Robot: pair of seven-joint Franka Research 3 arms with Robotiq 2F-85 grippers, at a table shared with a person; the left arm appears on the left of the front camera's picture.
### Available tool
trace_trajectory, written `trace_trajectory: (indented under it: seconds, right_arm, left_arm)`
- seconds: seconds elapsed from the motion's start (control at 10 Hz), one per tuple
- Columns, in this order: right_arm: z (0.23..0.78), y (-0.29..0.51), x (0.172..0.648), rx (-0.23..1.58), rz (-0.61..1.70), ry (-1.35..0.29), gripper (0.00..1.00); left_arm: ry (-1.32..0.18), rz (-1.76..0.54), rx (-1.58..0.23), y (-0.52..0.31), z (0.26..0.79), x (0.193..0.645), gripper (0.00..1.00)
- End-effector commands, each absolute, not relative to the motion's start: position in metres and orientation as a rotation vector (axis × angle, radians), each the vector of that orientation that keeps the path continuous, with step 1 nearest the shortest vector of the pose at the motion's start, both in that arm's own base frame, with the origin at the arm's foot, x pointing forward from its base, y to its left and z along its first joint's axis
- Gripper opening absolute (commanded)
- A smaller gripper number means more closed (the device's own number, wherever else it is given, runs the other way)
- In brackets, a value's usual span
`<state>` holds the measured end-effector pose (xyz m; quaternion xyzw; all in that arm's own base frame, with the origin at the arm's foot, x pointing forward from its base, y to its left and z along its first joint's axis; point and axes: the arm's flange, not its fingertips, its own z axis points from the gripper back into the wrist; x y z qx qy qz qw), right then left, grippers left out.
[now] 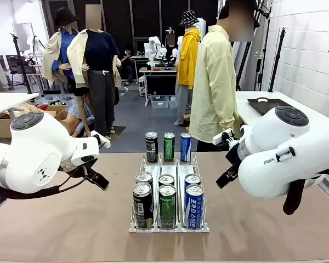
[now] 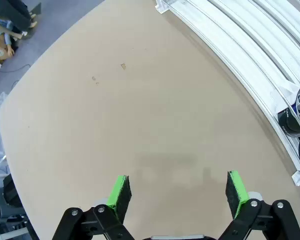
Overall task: Retrieve and hand over the desired beverage to the person.
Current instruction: Pick up a can of the same type that the person held from the Automatic Can Dispenser.
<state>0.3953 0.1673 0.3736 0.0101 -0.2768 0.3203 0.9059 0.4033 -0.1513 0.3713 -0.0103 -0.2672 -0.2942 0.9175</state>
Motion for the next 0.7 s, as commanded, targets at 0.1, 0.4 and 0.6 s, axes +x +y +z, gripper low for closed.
trace_trajectory:
  seconds: [0.1,0.4,0.6]
  right_arm:
    - [0.3736,0.1673,0.3953,0.021,0.662,-0.572,1.0]
    - [0.3736,0.1673,0.3953,0.021,0.662,-0.572,1.0]
    - [0.3736,0.1673,0.3953,0.021,0.662,-0.572,1.0]
  left_arm:
    - [-0.55,-0.605,-0.021,-0.1513,0.3713,0.4033,1.0]
    - [-0.55,-0.605,-0.021,-0.1513,0.3713,0.4033,1.0]
    - [-0.55,-0.605,-0.021,-0.1513,0.3713,0.4033,1.0]
